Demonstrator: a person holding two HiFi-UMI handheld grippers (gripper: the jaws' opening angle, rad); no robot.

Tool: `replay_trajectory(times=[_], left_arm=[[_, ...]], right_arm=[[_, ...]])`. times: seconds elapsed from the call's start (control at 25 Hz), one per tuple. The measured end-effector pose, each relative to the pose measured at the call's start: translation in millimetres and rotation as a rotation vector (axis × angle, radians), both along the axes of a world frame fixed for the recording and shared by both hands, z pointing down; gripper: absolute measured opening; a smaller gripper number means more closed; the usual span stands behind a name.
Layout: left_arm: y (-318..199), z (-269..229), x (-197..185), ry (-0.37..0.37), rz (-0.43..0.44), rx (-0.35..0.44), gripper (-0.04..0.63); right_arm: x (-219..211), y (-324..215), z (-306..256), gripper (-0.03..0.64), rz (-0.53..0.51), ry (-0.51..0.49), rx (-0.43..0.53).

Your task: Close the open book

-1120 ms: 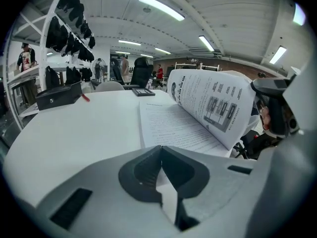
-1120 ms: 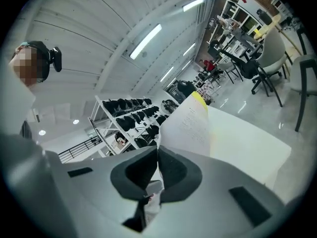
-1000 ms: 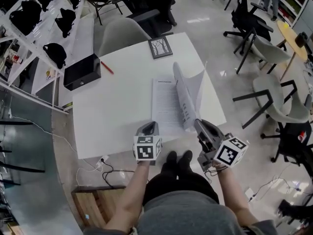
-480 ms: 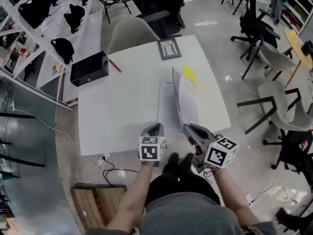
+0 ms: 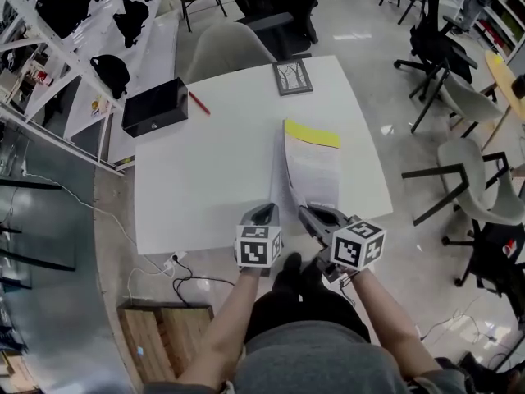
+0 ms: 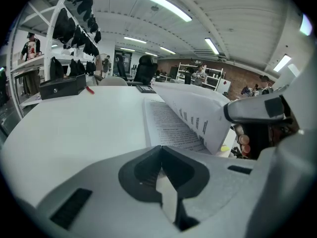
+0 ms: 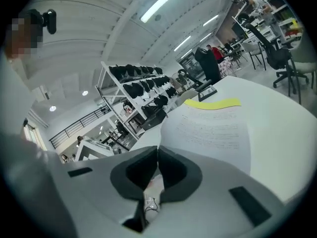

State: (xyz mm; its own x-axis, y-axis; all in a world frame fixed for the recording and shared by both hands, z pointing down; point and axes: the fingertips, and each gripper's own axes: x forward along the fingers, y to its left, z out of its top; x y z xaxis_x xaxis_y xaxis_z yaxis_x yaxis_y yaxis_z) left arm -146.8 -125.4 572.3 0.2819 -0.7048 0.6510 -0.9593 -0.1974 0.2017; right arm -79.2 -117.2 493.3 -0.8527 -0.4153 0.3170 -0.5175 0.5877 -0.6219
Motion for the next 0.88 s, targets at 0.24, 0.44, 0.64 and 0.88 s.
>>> replay_trajectory(times=[0.24, 0.44, 0.64, 0.88], left_arm=[[1, 0, -1, 0.005, 0.005, 0.000, 0.006], [1, 0, -4, 0.012, 0.006, 0.001, 0.006], [1, 0, -4, 0.017, 0.009, -0.003, 0.006], [1, 0, -4, 0.018, 0.025, -0.002, 0.006]], right_arm=[[-20, 3, 18, 0.012, -0.071, 0.121, 0.019], [-29, 4, 30, 0.012, -0.104, 0.179, 0.016], [-35, 4, 41, 0.012, -0.126, 0.228, -0.003], [-41, 6, 49, 0.012, -0.136, 0.252, -0.034]])
